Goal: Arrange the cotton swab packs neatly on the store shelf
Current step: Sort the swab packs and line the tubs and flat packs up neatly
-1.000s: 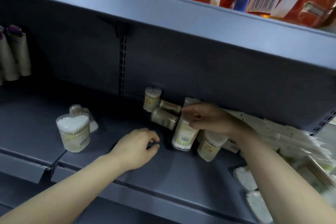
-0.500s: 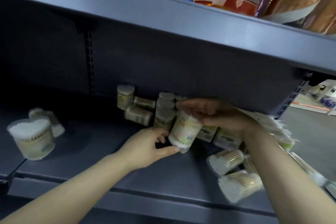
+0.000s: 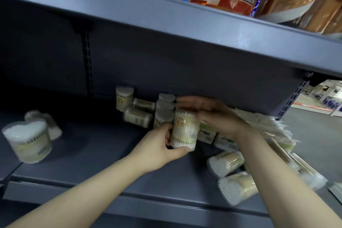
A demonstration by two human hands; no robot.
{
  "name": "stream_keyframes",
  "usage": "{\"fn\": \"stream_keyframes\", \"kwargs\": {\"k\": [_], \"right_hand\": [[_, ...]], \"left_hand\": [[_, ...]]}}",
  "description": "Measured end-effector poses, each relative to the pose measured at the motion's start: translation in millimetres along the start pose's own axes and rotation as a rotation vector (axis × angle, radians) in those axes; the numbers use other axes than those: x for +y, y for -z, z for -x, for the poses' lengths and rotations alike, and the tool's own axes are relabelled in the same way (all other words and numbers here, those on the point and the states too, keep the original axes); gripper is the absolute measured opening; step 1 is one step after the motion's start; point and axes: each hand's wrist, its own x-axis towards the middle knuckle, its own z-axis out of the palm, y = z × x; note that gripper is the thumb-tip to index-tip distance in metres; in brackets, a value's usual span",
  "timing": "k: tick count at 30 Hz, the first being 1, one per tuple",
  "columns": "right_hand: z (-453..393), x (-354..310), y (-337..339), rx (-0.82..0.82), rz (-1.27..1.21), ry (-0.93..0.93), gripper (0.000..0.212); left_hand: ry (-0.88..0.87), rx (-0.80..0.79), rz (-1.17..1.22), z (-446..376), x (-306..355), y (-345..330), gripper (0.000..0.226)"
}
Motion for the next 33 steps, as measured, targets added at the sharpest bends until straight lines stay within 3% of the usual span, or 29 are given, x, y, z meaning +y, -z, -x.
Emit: {"fn": "stream_keyframes", "kwargs": {"k": [8,20,27,33], "right_hand": [[-8,3,-7,0.157,0.077,-0.037,0.048],[-8,-2,-18,0.051,-0.015,0.033,0.04],[-17,19,-14,0.26,0.18,-0.073,0.041],[-17,25,-14,0.3,0.211,-0.092,0.04]], "left_hand": [[0.063,0.058,0.069,3,1,3,0.038],[0.116,0.141,0.011,2,-6,9,0.038],[0.205,0.178,-0.038,9,-30,10,0.047],[0.259,0.18,-0.079,11,-51,4,0.047]]}}
